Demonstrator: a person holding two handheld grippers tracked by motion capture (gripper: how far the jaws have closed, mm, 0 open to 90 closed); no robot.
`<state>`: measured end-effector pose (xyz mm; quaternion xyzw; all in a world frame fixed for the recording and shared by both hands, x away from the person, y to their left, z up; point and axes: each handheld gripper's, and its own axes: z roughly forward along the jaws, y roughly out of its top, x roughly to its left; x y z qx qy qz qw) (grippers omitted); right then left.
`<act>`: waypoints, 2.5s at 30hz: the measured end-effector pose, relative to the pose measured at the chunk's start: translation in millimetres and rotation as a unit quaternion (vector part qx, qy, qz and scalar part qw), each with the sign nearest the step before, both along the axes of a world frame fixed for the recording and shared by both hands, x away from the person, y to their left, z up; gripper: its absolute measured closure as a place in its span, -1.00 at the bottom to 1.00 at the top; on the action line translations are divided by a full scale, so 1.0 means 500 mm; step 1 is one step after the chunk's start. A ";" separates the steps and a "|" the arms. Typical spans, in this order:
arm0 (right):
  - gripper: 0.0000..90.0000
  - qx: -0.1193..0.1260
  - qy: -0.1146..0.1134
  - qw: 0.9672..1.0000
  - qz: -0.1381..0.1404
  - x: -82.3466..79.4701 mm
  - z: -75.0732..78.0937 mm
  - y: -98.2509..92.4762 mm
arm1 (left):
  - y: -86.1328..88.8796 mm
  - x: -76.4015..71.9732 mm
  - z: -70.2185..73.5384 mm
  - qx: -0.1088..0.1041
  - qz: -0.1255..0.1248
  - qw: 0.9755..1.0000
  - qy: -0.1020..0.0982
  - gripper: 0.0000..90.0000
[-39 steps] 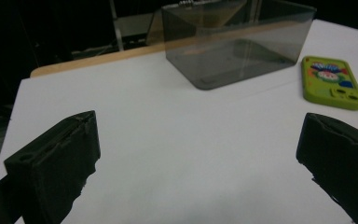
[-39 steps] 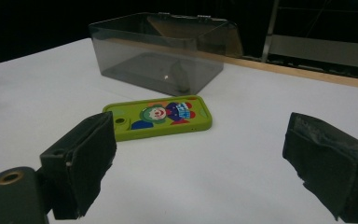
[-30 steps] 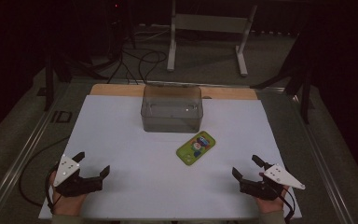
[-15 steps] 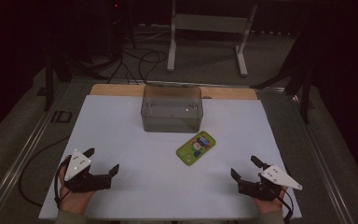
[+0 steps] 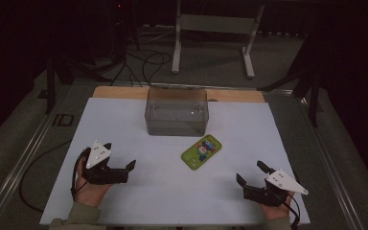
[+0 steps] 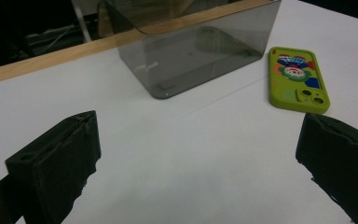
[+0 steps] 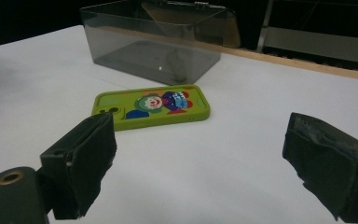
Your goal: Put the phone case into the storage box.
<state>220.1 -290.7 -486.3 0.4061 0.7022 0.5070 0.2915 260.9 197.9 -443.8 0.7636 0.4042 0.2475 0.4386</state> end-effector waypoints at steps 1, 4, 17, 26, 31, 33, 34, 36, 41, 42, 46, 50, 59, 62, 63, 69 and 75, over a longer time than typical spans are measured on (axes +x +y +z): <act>-0.79 0.000 -0.001 1.000 -0.001 0.000 0.000 -0.001 | -0.003 0.003 0.001 0.001 -0.004 1.000 -0.001 -0.99; -0.79 0.002 0.002 1.000 -0.001 0.001 -0.002 -0.002 | -0.013 0.010 0.003 0.001 -0.008 1.000 -0.004 -1.00; -0.79 0.002 0.001 1.000 -0.002 0.001 -0.001 -0.001 | -0.031 0.027 0.004 0.005 -0.015 1.000 -0.018 -1.00; -0.79 0.003 0.007 1.000 0.000 0.004 -0.004 -0.001 | -0.053 0.039 0.004 0.008 -0.020 1.000 -0.019 -1.00; -0.79 0.004 0.007 1.000 -0.001 0.005 -0.004 -0.001 | -0.067 0.046 0.004 0.015 -0.026 0.999 -0.015 -1.00; -0.79 0.003 0.008 1.000 0.001 0.006 -0.005 0.000 | -0.072 0.050 0.006 0.016 -0.027 0.999 -0.015 -1.00; -0.79 0.003 0.009 1.000 0.001 0.006 -0.006 0.000 | -0.074 0.052 0.007 0.017 -0.029 0.999 -0.013 -1.00; -0.79 0.003 0.009 1.000 0.001 0.006 -0.006 0.000 | -0.080 0.057 0.009 0.022 -0.031 0.999 -0.011 -1.00; -0.79 0.004 0.011 1.000 0.001 0.007 -0.006 -0.001 | -0.096 0.067 0.013 0.026 -0.036 0.999 -0.008 -1.00; -0.79 0.004 0.011 1.000 0.001 0.007 -0.006 -0.001 | -0.098 0.069 0.013 0.029 -0.036 0.999 -0.007 -1.00; -0.79 0.004 0.012 1.000 0.000 0.007 -0.006 0.000 | -0.110 0.078 0.017 0.030 -0.041 0.999 0.000 -1.00; -0.79 0.003 0.012 1.000 0.001 0.007 -0.006 -0.001 | -0.128 0.087 0.019 0.040 -0.047 0.998 0.008 -1.00; -0.79 0.004 0.014 1.000 0.001 0.008 -0.007 0.001 | -0.164 0.108 0.019 0.061 -0.064 0.996 0.024 -1.00; -0.79 0.003 0.014 1.000 0.000 0.008 -0.007 0.000 | -0.173 0.116 0.018 0.065 -0.065 0.995 0.028 -1.00; -0.79 0.003 0.014 1.000 0.000 0.008 -0.007 0.000 | -0.175 0.119 0.017 0.067 -0.066 0.995 0.031 -1.00; -0.79 0.003 0.014 1.000 0.000 0.008 -0.007 0.000 | -0.194 0.137 0.011 0.077 -0.072 0.994 0.040 -1.00; -0.79 0.003 0.013 1.000 -0.001 0.008 -0.006 0.000 | -0.213 0.155 0.009 0.080 -0.075 0.993 0.049 -1.00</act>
